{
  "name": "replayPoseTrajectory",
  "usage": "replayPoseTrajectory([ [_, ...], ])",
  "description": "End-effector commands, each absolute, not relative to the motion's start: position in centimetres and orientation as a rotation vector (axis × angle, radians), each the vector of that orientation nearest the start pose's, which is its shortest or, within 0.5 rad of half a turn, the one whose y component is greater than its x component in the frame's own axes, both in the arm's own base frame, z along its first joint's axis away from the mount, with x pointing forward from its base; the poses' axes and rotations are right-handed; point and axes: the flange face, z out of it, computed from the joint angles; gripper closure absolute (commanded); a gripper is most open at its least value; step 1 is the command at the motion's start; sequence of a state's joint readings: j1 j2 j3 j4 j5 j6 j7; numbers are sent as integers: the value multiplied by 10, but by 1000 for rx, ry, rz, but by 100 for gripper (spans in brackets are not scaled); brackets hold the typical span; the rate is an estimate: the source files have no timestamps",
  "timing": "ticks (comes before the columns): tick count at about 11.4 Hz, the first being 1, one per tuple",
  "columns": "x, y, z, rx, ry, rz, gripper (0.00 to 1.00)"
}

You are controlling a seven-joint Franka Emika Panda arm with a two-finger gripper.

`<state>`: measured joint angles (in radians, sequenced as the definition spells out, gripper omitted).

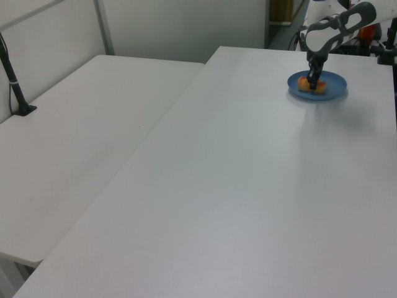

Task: Put the bread on the table
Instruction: 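Lower the gripper and close it on the bread roll, then lift the bread roll off the plate and carry it across the table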

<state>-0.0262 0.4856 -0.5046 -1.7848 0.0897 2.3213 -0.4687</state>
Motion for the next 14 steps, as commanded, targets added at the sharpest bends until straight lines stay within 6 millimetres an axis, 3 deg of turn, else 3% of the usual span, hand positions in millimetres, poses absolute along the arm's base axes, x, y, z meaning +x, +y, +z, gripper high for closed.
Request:
replayPoseTrajectory([
  [1, 586, -307, 325, -3327, 30, -89, 100],
  [8, 583, -316, 348, -3309, 78, -152, 100],
  [14, 577, -309, 396, -3263, 112, -216, 100],
])
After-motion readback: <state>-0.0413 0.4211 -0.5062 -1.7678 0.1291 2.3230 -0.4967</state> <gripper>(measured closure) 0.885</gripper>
